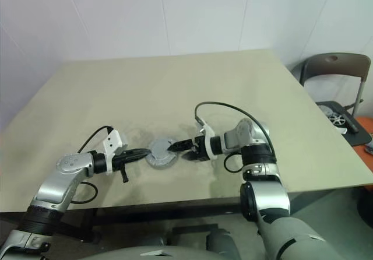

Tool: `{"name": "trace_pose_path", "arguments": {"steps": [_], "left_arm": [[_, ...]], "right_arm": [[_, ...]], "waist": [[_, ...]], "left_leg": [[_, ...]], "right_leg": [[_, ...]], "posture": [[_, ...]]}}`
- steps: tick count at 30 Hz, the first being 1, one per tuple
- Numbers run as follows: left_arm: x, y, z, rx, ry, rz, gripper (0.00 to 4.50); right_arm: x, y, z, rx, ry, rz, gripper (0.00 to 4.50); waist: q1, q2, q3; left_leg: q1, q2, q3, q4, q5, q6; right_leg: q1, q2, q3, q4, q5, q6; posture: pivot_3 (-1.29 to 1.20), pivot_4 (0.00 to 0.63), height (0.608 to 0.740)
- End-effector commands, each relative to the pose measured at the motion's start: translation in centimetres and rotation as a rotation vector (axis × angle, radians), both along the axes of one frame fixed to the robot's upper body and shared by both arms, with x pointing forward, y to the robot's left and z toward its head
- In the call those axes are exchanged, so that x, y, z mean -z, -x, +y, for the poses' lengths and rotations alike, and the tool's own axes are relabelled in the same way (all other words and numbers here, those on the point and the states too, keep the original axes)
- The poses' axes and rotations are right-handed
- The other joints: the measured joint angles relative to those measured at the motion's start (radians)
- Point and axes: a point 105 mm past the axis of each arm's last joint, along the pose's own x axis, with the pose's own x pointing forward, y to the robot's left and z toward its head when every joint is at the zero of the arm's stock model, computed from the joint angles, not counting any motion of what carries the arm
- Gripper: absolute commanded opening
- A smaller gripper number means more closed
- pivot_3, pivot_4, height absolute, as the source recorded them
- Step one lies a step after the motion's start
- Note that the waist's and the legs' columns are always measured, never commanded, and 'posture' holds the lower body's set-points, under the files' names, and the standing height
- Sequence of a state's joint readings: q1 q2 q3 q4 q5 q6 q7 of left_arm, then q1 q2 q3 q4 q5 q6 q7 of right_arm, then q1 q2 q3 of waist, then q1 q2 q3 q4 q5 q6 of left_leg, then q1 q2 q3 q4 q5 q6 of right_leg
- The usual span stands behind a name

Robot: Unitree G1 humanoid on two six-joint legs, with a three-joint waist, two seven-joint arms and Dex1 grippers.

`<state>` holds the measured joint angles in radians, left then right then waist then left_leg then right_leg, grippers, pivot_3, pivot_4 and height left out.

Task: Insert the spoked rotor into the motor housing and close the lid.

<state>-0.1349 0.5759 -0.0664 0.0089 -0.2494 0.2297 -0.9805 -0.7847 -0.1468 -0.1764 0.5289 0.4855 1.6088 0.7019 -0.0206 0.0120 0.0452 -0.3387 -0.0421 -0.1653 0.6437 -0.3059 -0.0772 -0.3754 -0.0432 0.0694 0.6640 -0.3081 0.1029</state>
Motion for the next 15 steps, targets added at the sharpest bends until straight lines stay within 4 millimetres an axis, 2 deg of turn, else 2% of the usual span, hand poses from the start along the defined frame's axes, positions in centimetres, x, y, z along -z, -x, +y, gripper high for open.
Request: {"name": "trace_pose_path", "arguments": {"steps": [1,15], "left_arm": [[1.7,0.5,0.1,0.0,-0.026,0.069,0.0],[0.6,0.3,-0.1,-0.007,-0.022,0.059,0.0]], "right_arm": [[-0.5,-0.6,0.6,0.033,-0.04,0.002,4.48],[-0.6,-0.6,3.3,0.078,-0.139,0.052,4.48]], "waist": [[0.0,0.0,0.0],[-0.024,0.003,-0.001]], "left_leg": [[0.0,0.0,0.0,0.0,0.0,0.0],[0.001,0.001,0.0,0.001,0.0,0.0]], "right_leg": [[0.0,0.0,0.0,0.0,0.0,0.0],[0.001,0.001,0.0,0.001,0.0,0.0]], "posture": [[0.0,0.0,0.74],[0.0,0.0,0.74]]}}
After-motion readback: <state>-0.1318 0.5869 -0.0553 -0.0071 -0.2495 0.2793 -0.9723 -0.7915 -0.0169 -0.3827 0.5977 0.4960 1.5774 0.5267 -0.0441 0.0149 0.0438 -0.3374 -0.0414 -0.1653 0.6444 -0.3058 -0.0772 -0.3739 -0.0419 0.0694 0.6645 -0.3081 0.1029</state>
